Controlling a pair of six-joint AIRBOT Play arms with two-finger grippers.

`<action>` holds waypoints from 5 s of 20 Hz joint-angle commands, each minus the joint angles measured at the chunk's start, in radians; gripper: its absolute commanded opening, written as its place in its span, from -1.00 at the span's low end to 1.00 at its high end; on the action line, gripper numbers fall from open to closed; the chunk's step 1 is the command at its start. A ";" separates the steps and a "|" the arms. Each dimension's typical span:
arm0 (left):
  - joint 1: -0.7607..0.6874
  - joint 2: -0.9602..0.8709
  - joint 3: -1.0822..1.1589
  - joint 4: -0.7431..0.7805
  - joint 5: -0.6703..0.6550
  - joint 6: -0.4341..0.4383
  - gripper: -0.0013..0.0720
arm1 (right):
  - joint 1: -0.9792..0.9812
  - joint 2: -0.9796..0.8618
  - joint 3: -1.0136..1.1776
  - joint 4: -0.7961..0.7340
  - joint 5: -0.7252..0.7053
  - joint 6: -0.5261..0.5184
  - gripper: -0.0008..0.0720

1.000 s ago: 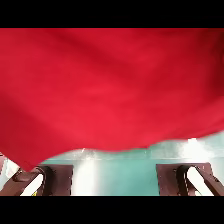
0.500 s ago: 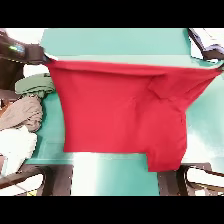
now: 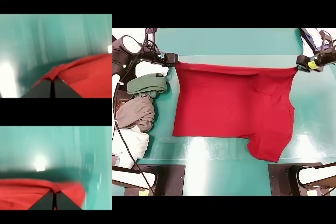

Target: Fold the shirts.

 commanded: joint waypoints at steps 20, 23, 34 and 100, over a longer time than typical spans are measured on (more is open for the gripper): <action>0.007 -0.028 -0.193 0.116 -0.370 0.051 0.79 | 0.034 0.087 -0.377 -0.002 0.146 -0.068 0.40; 0.063 0.029 -0.205 0.122 -0.507 0.026 0.39 | 0.005 0.172 -0.376 0.005 0.252 -0.105 0.25; 0.198 0.516 -0.991 -0.038 -0.360 0.027 0.40 | -0.031 0.427 -0.376 0.006 0.392 -0.131 0.25; 0.058 0.679 -0.842 -0.138 -0.116 0.019 -0.89 | -0.056 0.634 -0.650 -0.065 0.260 -0.124 -0.94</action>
